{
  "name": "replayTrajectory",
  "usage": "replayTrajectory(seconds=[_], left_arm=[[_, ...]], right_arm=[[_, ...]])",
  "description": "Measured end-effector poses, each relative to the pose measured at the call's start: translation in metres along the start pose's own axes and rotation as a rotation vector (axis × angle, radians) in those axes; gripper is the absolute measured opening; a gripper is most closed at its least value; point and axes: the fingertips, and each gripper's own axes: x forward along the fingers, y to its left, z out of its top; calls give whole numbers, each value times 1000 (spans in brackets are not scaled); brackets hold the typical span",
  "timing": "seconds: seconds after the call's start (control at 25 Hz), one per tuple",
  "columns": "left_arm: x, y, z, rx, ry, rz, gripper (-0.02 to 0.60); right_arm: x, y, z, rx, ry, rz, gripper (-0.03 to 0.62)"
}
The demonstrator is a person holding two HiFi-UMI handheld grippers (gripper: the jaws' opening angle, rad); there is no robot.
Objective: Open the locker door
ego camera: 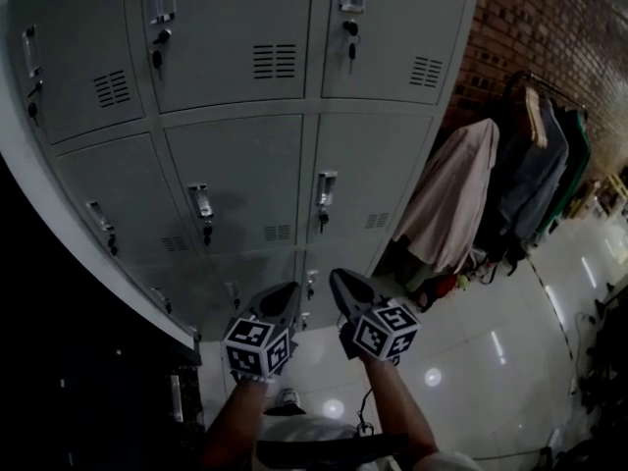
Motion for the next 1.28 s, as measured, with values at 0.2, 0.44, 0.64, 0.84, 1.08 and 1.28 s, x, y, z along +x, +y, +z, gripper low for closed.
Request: replayTrajectory(seconds=[0.2, 0.44, 0.64, 0.84, 1.08, 1.28], left_arm=[[35, 27, 10, -7, 6, -17, -3], [58, 51, 18, -12, 12, -44, -3], [69, 75, 16, -32, 17, -48, -3], [75, 90, 13, -53, 31, -46, -3], [75, 99, 10, -65, 37, -35, -3], [70, 103, 5, -85, 37, -25, -3]], right_arm=[[52, -21, 23, -69, 11, -20, 164], [103, -45, 46, -128, 14, -40, 236], [136, -60, 58, -148, 10, -54, 267], [158, -66, 59, -160, 23, -50, 284], [172, -65, 62, -168, 21, -30, 284], [169, -63, 61, -173, 23, -36, 282]])
